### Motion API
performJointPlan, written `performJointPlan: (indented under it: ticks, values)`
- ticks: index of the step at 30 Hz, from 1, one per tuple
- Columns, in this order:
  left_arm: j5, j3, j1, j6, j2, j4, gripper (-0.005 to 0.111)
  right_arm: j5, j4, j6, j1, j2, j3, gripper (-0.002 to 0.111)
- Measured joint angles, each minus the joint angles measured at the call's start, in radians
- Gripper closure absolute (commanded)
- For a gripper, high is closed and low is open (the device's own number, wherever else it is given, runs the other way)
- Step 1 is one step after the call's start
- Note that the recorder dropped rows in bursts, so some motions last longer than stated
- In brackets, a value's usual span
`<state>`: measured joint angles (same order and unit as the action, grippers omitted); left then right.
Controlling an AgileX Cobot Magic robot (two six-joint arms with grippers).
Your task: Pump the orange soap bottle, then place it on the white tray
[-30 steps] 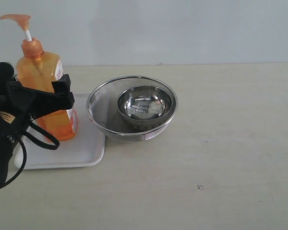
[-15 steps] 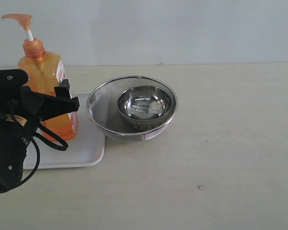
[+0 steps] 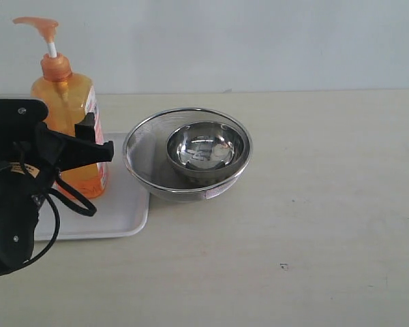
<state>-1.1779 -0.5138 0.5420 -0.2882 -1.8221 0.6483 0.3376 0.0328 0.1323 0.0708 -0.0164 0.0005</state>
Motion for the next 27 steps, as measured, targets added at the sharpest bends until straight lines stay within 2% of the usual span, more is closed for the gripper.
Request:
performJointPlan:
  ticks: [9,18,23,27]
  values:
    - [-0.004,0.000,0.000,0.017,0.000,0.026,0.102,0.000,0.000,0.000,0.000,0.000,0.000,0.104]
    - [-0.002,0.000,-0.014,0.045,0.000,-0.009,0.102,0.000,0.000,0.000,0.000,0.000,0.000,0.104]
    - [0.003,0.000,-0.059,0.131,-0.004,-0.082,0.102,0.000,0.000,0.000,0.000,0.000,0.000,0.104]
    - [0.011,0.000,-0.077,0.138,-0.005,-0.162,0.102,0.000,0.000,0.000,0.000,0.000,0.000,0.104]
